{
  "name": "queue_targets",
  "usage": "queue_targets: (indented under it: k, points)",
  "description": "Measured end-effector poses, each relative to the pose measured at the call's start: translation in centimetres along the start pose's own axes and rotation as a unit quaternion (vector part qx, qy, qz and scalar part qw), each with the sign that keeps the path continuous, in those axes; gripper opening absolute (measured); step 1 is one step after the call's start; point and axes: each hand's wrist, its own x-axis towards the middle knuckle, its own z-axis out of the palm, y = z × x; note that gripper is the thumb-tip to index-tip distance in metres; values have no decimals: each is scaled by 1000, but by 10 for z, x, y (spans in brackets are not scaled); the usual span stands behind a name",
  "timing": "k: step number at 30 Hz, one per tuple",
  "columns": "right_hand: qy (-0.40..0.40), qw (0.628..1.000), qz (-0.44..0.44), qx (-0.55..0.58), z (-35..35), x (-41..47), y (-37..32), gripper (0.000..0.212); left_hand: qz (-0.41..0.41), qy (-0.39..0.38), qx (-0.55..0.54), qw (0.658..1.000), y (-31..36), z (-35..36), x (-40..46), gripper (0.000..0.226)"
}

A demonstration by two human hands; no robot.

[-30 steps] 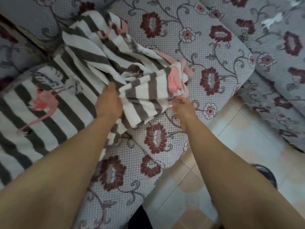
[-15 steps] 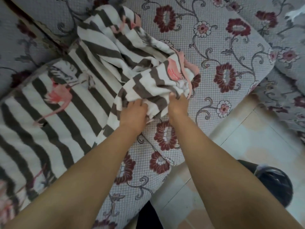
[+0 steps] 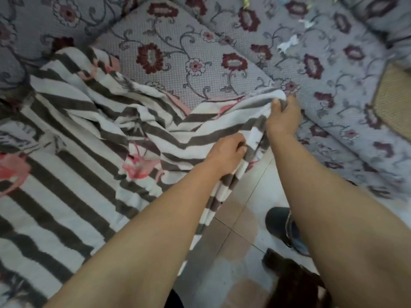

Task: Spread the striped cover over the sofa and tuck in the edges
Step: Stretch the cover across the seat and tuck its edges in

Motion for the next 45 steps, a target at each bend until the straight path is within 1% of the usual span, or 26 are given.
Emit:
queue_targets:
  k: [2, 4, 7, 9, 12, 15, 18, 21, 24, 27, 29, 31, 34, 36, 38, 39, 41, 45]
  points:
    - [-47, 998, 8, -33, 0, -5, 14, 21, -45, -21, -12, 999, -9, 12, 0, 26]
    - [-90, 995, 19, -45, 5, -17, 24, 21, -77, -24, -25, 996, -23, 17, -6, 34]
    - [-159, 987, 15, -29, 24, -45, 24, 23, -98, -15, -22, 995, -52, 5, -24, 33]
    - [-207, 978, -6, -26, 42, -64, 16, 24, -118, 4, -16, 993, -76, -15, -41, 30]
    - [-283, 959, -33, -18, 75, -98, -10, 26, -163, 55, 8, 985, -111, -60, -72, 28]
    - [-364, 926, -95, -30, 115, -142, -51, 25, -206, 125, 13, 970, -147, -113, -112, 29]
    - [-433, 888, -151, -34, 156, -194, -96, 25, -240, 189, 16, 952, -180, -162, -160, 24]
    - [-487, 849, -199, -39, 192, -249, -133, 21, -276, 235, 8, 932, -212, -202, -215, 24]
    - [-534, 806, -251, -47, 226, -307, -159, 17, -314, 286, 28, 905, -246, -233, -275, 24]
    - [-566, 766, -295, -73, 254, -360, -176, 20, -354, 319, 13, 879, -279, -250, -330, 23]
    - [-578, 739, -328, -110, 273, -395, -186, 23, -372, 340, -2, 864, -302, -257, -368, 22]
    - [-580, 722, -355, -127, 289, -418, -191, 25, -380, 351, -8, 855, -321, -261, -395, 24]
    - [-570, 687, -430, -138, 325, -459, -197, 21, -408, 364, -12, 837, -360, -268, -437, 28]
    - [-557, 678, -456, -146, 348, -485, -203, 19, -408, 372, -3, 834, -388, -271, -457, 29]
    - [-545, 680, -469, -143, 370, -503, -210, 21, -407, 385, 20, 828, -414, -277, -468, 30]
    - [-533, 684, -477, -143, 384, -512, -214, 22, -413, 396, 14, 820, -429, -281, -472, 32]
    - [-486, 695, -506, -155, 407, -520, -223, 25, -430, 404, 4, 807, -453, -292, -475, 36]
    - [-400, 709, -550, -189, 449, -523, -238, 26, -426, 391, 45, 814, -497, -312, -468, 41]
